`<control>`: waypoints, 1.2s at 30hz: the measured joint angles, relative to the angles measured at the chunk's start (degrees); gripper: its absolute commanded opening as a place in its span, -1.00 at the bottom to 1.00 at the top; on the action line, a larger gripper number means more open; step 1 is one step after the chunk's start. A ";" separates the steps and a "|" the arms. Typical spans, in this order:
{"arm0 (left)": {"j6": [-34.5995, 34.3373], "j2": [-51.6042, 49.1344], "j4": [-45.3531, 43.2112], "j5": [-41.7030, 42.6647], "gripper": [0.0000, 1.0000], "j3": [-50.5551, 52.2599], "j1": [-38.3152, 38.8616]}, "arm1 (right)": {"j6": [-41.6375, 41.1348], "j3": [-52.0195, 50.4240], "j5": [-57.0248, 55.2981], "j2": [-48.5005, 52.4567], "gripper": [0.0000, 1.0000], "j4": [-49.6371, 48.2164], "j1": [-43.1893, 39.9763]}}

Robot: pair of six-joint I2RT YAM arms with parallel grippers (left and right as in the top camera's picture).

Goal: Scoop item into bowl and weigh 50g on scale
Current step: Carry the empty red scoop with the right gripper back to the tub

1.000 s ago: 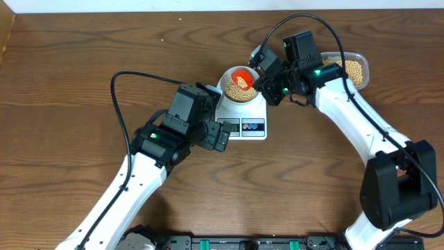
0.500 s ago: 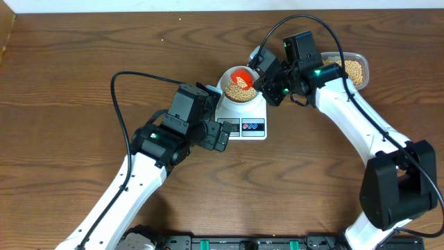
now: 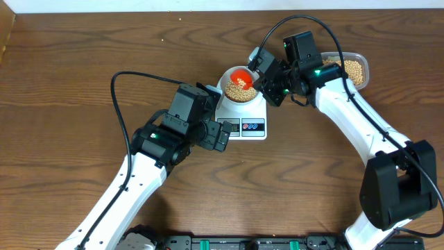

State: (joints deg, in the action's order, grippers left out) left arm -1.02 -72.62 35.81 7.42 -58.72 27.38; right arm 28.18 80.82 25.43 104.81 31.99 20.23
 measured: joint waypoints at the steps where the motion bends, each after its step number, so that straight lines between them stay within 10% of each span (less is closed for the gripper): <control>1: 0.00 0.00 0.00 0.00 0.96 0.00 0.00 | 0.07 0.00 0.00 0.00 -0.98 0.00 0.00; 36: 0.00 0.00 0.00 0.00 0.96 0.00 0.00 | 0.42 0.00 1.44 0.00 -0.98 -0.33 -0.22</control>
State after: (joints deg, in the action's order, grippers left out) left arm -1.02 -72.62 35.81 7.42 -58.72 27.38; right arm 28.60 80.82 26.87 104.81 31.66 20.01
